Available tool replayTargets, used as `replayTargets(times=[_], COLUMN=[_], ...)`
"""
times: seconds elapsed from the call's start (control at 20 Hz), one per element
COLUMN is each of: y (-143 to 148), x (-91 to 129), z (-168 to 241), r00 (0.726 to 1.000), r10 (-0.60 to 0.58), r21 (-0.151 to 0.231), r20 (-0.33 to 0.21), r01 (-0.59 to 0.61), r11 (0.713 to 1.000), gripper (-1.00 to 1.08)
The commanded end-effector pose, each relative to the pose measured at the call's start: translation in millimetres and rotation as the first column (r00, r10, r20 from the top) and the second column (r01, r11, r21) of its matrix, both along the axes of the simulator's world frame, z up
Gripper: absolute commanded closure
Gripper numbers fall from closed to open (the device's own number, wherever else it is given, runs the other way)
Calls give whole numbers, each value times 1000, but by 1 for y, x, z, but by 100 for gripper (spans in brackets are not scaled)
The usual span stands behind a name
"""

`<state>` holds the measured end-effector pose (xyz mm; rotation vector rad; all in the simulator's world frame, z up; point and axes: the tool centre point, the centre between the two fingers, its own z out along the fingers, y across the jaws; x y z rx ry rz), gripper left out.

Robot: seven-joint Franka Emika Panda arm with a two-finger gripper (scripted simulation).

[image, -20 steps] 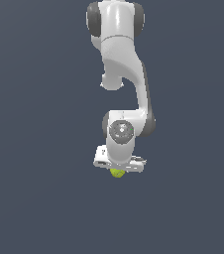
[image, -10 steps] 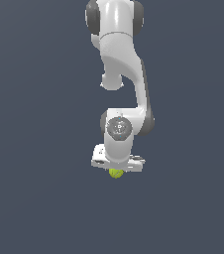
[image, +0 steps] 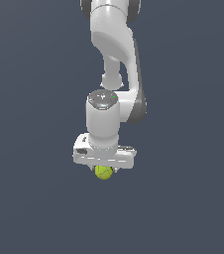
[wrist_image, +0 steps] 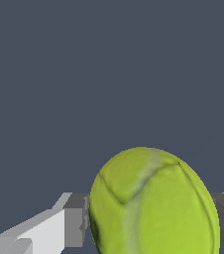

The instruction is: Pick up the object and move it to a goal position.

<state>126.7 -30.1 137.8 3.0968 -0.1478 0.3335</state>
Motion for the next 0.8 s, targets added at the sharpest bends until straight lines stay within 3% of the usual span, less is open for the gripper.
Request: replayTargets(times=[0.0, 0.4, 0.75], y=[-18, -77, -113], x=[8, 15, 1], z=[36, 165, 253], r00=[997, 944, 872], r10=[11, 59, 96], r21=[-14, -65, -101], r20=[74, 324, 481], r01=[-10, -40, -54], r11=[1000, 997, 993], gripper=[108, 108, 108])
